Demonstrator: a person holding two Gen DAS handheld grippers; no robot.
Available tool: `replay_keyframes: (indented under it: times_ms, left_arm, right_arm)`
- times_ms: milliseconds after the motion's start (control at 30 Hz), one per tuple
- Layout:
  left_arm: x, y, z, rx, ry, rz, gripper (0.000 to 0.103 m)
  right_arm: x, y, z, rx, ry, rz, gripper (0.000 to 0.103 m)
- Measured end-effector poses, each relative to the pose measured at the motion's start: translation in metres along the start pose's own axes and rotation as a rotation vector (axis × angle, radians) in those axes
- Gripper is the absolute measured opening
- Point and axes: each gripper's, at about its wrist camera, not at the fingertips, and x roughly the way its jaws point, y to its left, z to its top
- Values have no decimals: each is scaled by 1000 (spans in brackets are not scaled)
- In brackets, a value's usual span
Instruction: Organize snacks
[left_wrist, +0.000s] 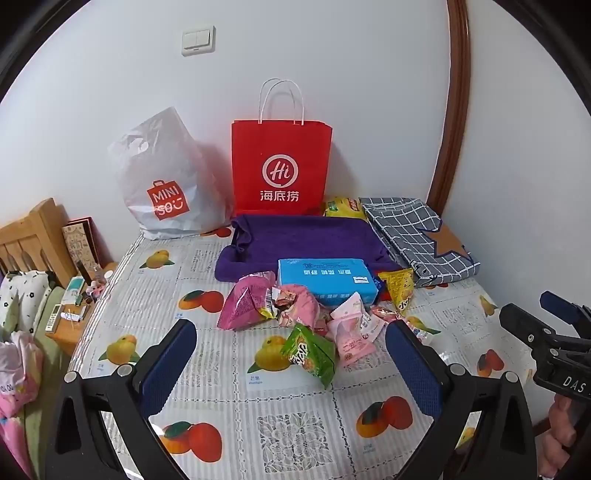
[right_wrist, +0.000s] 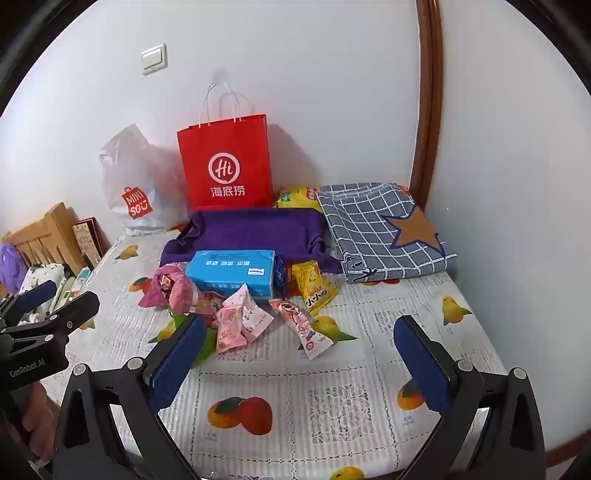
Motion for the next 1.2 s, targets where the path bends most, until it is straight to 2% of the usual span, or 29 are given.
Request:
replay_keyframes:
  times_ms: [267, 567, 1200]
  left_arm:
    - [-6, -5, 9, -1, -8, 4, 103]
    - [-13, -4, 1, 4, -41, 4, 103]
    - [-16, -4, 0, 3, -44, 2, 103]
  right_arm:
    - [-13, 0, -2, -6, -25, -4, 101]
    - [-17, -1, -3, 1, -29, -1, 101]
    - [-21, 1, -6, 12, -43, 10, 101]
